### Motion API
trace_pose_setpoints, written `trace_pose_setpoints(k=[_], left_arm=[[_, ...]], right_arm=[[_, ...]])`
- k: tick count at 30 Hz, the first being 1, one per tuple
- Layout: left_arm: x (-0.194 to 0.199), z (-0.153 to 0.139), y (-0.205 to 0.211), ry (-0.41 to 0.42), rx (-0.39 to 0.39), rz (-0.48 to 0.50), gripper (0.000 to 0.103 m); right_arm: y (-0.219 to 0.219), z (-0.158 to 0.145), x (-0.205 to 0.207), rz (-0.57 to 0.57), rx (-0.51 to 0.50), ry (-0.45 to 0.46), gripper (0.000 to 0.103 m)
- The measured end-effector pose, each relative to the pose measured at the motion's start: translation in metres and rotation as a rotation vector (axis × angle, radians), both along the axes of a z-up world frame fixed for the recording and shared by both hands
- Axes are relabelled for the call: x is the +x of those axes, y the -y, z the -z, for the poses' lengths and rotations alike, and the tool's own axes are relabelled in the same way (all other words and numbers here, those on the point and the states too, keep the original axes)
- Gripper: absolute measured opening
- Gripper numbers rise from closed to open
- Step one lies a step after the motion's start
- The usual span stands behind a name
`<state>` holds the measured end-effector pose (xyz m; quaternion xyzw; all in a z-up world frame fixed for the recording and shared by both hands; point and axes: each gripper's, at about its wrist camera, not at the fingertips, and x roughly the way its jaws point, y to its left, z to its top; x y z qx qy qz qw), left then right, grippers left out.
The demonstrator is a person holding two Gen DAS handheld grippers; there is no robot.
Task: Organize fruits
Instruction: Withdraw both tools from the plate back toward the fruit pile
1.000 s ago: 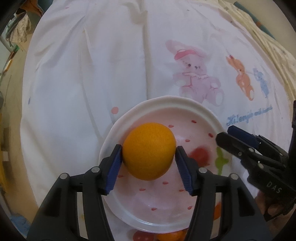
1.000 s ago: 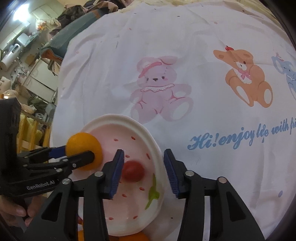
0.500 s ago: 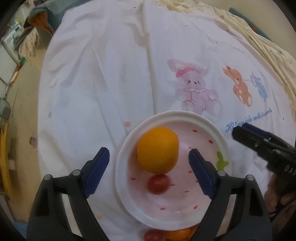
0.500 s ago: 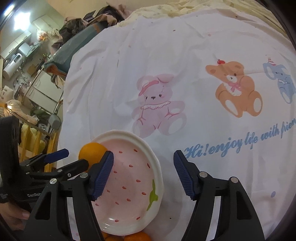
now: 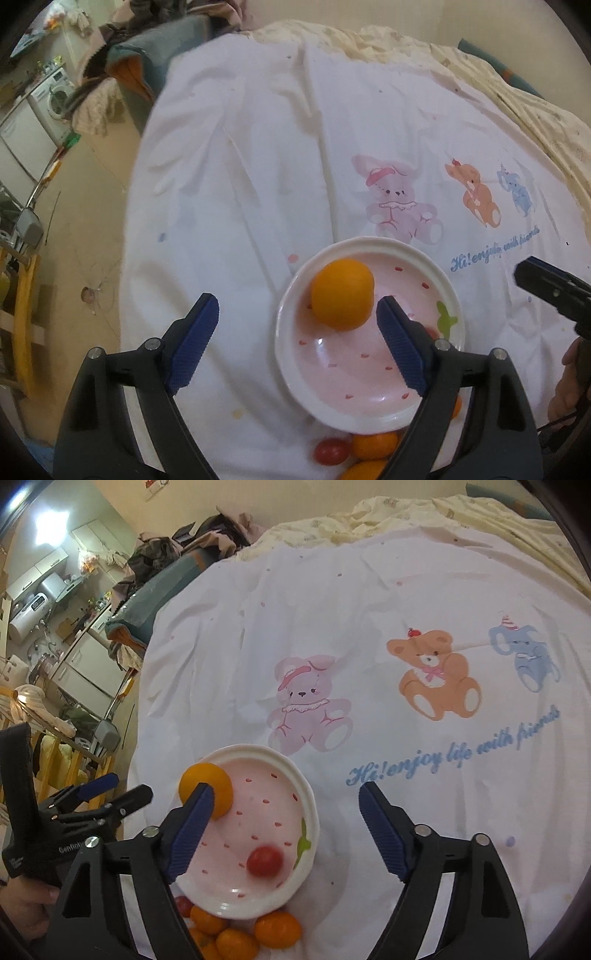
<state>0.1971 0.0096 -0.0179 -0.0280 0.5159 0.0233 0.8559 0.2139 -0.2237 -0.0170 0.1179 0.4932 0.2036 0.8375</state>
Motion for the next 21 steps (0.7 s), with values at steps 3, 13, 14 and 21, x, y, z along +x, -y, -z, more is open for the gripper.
trace_pose_setpoints(k=[3, 13, 14, 21], left_arm=[[-0.014, -0.005, -0.005, -0.01, -0.056, 0.003, 0.092], [-0.059, -0.016, -0.01, -0.004, -0.084, -0.03, 0.092], [-0.065, -0.018, -0.011, 0.004, -0.094, -0.028, 0.092], [-0.085, -0.01, -0.015, -0.019, -0.095, -0.045, 0.092]], right_arm=[[0.007, -0.006, -0.015, 0.021, 0.0, 0.011, 0.092], [0.017, -0.014, -0.062, 0.059, -0.014, 0.021, 0.093], [0.017, -0.014, -0.065, 0.061, -0.014, 0.019, 0.093], [0.023, -0.01, -0.088, 0.11, -0.057, 0.013, 0.093]])
